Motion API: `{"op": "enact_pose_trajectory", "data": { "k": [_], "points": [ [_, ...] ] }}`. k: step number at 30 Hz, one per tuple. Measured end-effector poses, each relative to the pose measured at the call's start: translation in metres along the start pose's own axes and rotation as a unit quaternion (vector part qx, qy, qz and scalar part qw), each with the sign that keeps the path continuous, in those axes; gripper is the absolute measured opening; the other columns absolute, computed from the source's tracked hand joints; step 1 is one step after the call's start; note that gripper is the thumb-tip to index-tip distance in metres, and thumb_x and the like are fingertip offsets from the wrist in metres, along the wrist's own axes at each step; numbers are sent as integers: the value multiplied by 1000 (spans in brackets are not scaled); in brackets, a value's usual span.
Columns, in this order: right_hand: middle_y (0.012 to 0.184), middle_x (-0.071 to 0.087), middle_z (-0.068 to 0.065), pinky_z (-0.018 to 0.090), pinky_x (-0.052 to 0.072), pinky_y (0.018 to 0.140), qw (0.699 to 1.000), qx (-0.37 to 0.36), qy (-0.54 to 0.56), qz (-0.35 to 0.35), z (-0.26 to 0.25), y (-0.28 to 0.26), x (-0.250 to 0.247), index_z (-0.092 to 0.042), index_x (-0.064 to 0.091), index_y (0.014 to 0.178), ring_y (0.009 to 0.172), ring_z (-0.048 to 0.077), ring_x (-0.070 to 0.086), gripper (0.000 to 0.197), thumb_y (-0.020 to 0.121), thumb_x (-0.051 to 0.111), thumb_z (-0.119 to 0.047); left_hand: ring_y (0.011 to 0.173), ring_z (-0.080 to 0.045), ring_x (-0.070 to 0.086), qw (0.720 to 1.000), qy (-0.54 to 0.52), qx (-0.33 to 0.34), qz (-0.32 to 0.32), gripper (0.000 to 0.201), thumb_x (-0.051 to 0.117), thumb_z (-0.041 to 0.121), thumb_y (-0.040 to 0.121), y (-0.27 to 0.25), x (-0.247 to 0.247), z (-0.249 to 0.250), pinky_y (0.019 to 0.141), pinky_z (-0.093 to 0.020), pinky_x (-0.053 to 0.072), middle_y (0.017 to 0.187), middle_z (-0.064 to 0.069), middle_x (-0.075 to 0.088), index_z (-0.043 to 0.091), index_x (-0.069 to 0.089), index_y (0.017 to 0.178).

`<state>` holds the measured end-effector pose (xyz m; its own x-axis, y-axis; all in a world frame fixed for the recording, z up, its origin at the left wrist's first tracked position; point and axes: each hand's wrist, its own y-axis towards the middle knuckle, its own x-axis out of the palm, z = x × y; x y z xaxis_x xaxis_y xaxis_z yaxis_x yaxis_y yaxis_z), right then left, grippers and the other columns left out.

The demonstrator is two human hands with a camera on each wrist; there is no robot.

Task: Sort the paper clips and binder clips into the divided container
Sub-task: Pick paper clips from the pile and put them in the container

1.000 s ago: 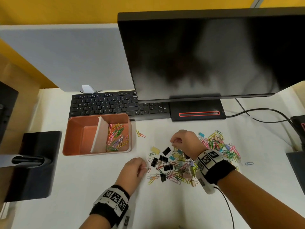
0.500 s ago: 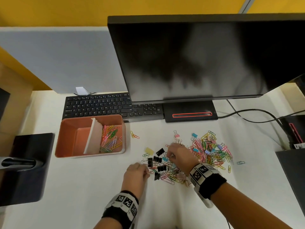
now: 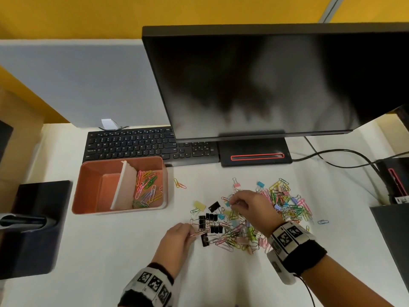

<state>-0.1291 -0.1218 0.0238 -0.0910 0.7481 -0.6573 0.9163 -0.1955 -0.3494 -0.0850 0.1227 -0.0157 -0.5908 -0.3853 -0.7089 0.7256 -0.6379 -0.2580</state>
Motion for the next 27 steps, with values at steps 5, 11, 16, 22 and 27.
{"op": "enact_pose_trajectory", "data": {
  "k": [5,11,16,22,27],
  "points": [
    [88,62,-13,6,41,74,996,-90,10,0,-63,9,-13,-18,67,98,77,-6,54,12,88,61,-18,76,-3,54,995,-36,5,96,12,65,15,82,-12,-78,18,61,-8,41,74,12,58,21,58,76],
    [84,63,-9,14,42,69,981,-184,63,10,-147,56,22,-18,67,94,70,3,54,11,83,65,-14,69,-7,59,972,-59,-52,221,16,72,13,76,14,-138,11,64,-8,42,75,6,64,22,59,76],
    [104,64,0,21,49,80,984,-165,71,19,-151,81,31,-18,64,104,86,12,62,18,85,64,-19,82,-9,54,973,9,-72,220,25,74,21,74,20,-131,-6,76,-23,44,94,6,57,18,65,97],
    [104,60,-2,34,49,87,999,-32,-29,9,-88,114,46,-21,60,110,92,15,57,26,84,65,-22,70,-5,52,988,-51,-75,127,15,71,27,77,-23,-70,-22,61,-12,41,75,12,53,28,56,82],
    [119,52,5,35,44,94,996,19,-77,-47,-77,132,84,-16,56,119,111,23,51,47,77,72,-29,86,-9,50,983,-64,-160,66,31,71,44,72,-18,-12,-45,80,-25,45,89,10,54,26,57,93]
  ]
}}
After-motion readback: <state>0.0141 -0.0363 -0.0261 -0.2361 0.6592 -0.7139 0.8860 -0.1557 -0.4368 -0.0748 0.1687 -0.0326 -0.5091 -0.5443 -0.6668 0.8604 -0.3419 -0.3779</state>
